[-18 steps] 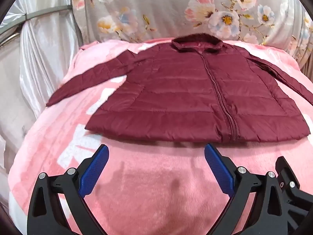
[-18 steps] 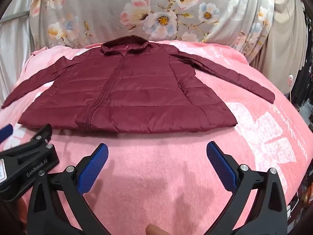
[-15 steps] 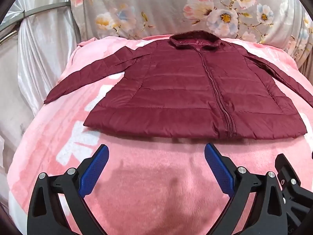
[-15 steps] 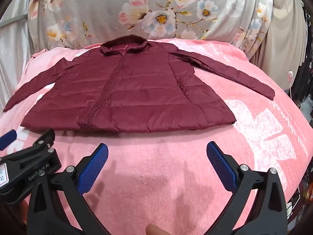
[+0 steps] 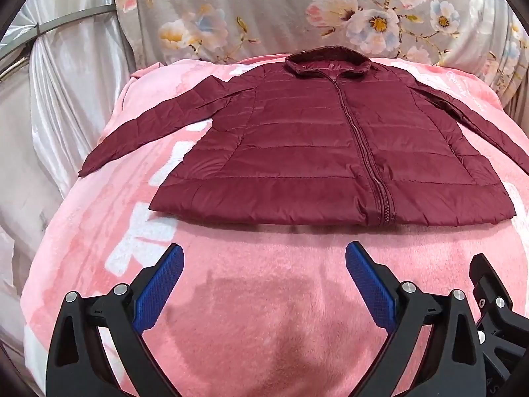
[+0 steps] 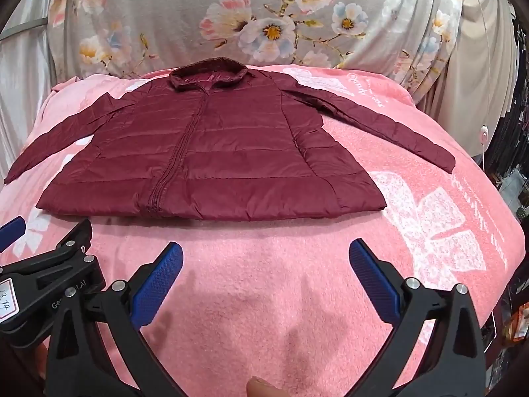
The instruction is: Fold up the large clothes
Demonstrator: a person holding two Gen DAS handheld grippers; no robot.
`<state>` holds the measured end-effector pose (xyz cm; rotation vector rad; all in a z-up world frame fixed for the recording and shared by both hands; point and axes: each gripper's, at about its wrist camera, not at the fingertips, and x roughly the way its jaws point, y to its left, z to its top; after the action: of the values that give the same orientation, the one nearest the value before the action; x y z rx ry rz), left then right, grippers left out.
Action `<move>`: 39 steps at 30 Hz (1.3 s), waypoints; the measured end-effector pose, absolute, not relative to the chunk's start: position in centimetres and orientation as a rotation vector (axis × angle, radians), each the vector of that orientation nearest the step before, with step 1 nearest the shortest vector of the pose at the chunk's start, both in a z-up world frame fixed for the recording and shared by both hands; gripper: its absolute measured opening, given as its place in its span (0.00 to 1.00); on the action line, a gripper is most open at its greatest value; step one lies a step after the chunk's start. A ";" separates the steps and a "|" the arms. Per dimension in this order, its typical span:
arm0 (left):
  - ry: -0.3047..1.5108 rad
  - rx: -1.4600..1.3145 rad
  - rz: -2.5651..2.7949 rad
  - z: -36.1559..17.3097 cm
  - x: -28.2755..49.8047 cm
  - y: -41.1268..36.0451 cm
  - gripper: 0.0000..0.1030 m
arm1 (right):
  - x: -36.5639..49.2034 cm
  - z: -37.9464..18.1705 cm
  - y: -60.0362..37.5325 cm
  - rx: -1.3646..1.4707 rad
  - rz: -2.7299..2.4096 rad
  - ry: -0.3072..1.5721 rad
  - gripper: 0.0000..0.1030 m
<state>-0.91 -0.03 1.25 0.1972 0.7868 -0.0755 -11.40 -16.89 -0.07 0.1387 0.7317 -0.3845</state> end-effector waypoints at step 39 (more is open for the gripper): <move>0.788 0.193 -0.058 2.3 -1.8 1.2 0.93 | -11.5 0.8 -16.0 0.124 -0.386 0.731 0.95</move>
<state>-1.77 1.22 2.34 0.1928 0.7883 -0.0576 -11.45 -15.97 0.84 0.1243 0.7312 -0.3860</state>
